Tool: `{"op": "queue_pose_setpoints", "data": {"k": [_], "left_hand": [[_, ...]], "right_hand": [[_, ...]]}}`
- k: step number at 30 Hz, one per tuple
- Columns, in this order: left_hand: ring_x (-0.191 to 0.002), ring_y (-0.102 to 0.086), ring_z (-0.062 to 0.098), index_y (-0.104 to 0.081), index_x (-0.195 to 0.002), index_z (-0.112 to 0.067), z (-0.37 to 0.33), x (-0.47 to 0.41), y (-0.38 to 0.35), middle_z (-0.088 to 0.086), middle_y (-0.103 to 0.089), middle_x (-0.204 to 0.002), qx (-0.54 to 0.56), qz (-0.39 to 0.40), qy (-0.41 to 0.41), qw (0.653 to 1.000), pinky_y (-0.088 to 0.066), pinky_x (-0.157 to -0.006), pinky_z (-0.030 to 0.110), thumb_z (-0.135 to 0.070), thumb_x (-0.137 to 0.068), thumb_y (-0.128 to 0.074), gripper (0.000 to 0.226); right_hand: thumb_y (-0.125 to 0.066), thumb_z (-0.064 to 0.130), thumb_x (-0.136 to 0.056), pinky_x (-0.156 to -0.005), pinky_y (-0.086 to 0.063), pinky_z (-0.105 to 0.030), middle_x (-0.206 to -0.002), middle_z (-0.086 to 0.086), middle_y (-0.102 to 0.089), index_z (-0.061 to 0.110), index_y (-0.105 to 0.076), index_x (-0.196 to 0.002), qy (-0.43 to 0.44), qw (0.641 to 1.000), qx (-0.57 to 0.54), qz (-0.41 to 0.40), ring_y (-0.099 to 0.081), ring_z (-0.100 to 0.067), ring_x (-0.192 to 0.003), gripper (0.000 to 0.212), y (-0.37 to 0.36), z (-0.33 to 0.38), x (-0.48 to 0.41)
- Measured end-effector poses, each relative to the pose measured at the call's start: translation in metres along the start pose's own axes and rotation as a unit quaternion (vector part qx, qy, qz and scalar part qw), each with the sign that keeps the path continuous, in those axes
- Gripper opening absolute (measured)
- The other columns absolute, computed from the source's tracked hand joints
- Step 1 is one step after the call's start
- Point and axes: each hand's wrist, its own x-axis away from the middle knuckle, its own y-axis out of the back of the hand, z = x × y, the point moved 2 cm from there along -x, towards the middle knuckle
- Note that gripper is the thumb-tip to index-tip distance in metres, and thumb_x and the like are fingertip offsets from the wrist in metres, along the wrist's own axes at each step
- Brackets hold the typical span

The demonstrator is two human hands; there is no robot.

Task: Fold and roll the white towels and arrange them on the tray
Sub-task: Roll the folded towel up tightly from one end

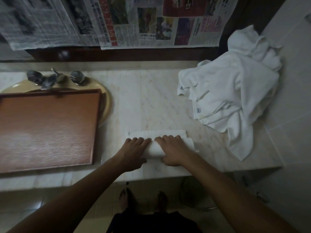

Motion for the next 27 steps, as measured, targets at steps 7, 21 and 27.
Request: {"op": "queue_pose_setpoints", "data": {"k": [7,21,27], "left_hand": [[-0.115,-0.051,0.013,-0.038,-0.146,-0.029,-0.012,0.025,-0.008,-0.007,-0.05,-0.137,0.049,0.062,-0.046,0.996,-0.039,-0.097,0.033,-0.078,-0.09,-0.047,0.076],[-0.105,-0.056,0.013,-0.067,-0.127,-0.032,0.006,-0.007,0.016,-0.008,-0.056,-0.113,0.245,0.101,0.115,0.957,-0.046,-0.093,0.035,-0.078,-0.085,-0.058,0.063],[-0.103,-0.06,0.021,-0.062,-0.129,-0.023,0.02,0.028,0.005,0.004,-0.058,-0.116,0.311,-0.154,0.283,0.894,-0.051,-0.091,0.042,-0.06,-0.097,-0.056,0.049]], "right_hand": [[-0.059,0.076,-0.084,-0.108,-0.032,-0.04,-0.142,-0.002,-0.05,0.024,-0.042,-0.143,0.017,0.997,-0.074,-0.001,-0.046,-0.022,-0.125,0.081,-0.009,0.003,0.044],[-0.067,0.041,-0.082,-0.122,-0.011,-0.065,-0.161,-0.015,-0.033,0.016,-0.02,-0.161,-0.061,0.992,0.007,-0.114,-0.031,-0.038,-0.147,0.096,-0.043,0.027,0.047],[-0.074,0.048,-0.077,-0.12,-0.016,-0.062,-0.159,-0.014,-0.026,0.015,-0.008,-0.16,-0.066,0.997,0.027,-0.03,-0.027,-0.038,-0.144,0.111,-0.018,0.007,0.01]]}}
